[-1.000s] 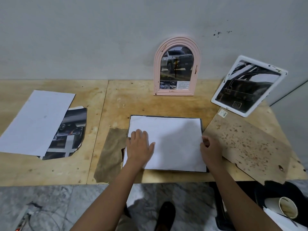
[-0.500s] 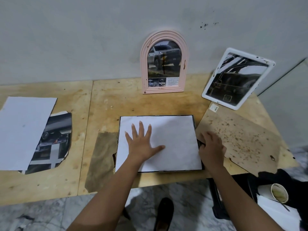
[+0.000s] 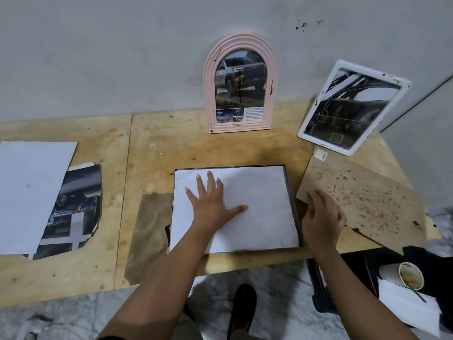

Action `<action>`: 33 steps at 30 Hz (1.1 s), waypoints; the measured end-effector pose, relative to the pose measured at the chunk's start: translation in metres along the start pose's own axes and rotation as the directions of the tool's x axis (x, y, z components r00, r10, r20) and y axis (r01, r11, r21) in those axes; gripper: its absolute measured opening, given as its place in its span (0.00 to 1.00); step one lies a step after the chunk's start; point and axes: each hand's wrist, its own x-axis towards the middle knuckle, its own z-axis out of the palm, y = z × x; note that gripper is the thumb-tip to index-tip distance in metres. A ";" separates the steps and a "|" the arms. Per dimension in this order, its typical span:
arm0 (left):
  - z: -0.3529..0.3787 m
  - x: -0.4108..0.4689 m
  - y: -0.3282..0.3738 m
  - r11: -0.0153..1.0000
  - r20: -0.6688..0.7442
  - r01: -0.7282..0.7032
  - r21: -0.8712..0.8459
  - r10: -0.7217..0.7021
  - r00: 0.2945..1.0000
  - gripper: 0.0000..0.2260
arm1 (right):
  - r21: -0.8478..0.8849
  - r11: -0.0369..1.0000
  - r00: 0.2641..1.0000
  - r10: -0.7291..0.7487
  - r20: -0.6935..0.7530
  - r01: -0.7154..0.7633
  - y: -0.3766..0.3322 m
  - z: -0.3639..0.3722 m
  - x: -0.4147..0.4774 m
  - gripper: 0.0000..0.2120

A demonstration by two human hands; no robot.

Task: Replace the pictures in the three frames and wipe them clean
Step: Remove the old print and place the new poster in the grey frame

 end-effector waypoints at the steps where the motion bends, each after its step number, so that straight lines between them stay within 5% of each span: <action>1: 0.002 0.000 0.000 1.000 0.000 -0.002 0.010 0.002 1.000 0.47 | 0.003 1.000 1.000 0.006 -0.003 -0.006 0.002 -0.001 -0.001 0.15; 10: 0.007 0.002 0.004 0.996 0.007 -0.007 0.091 0.007 1.000 0.42 | -0.005 0.985 0.978 0.173 0.119 -0.174 0.000 -0.002 -0.007 0.24; 15: 0.011 0.003 0.008 0.995 0.028 0.007 0.098 -0.009 1.000 0.42 | 0.173 0.985 0.977 -0.064 0.204 0.029 -0.041 0.011 0.001 0.21; 19: 0.009 0.004 0.004 1.000 -0.035 0.020 0.007 -0.020 0.999 0.38 | 0.153 0.954 0.871 -0.297 0.392 0.256 -0.076 0.026 0.014 0.23; 25: 0.003 0.001 -0.036 0.993 -0.107 0.085 -0.080 -0.093 0.990 0.38 | -0.113 0.947 0.817 -0.196 0.543 0.302 -0.081 0.041 0.021 0.27; 33: -0.004 0.006 -0.047 0.999 -0.093 0.024 -0.038 -0.028 0.995 0.39 | -0.113 0.960 0.854 -0.171 0.492 0.258 -0.084 0.045 0.027 0.27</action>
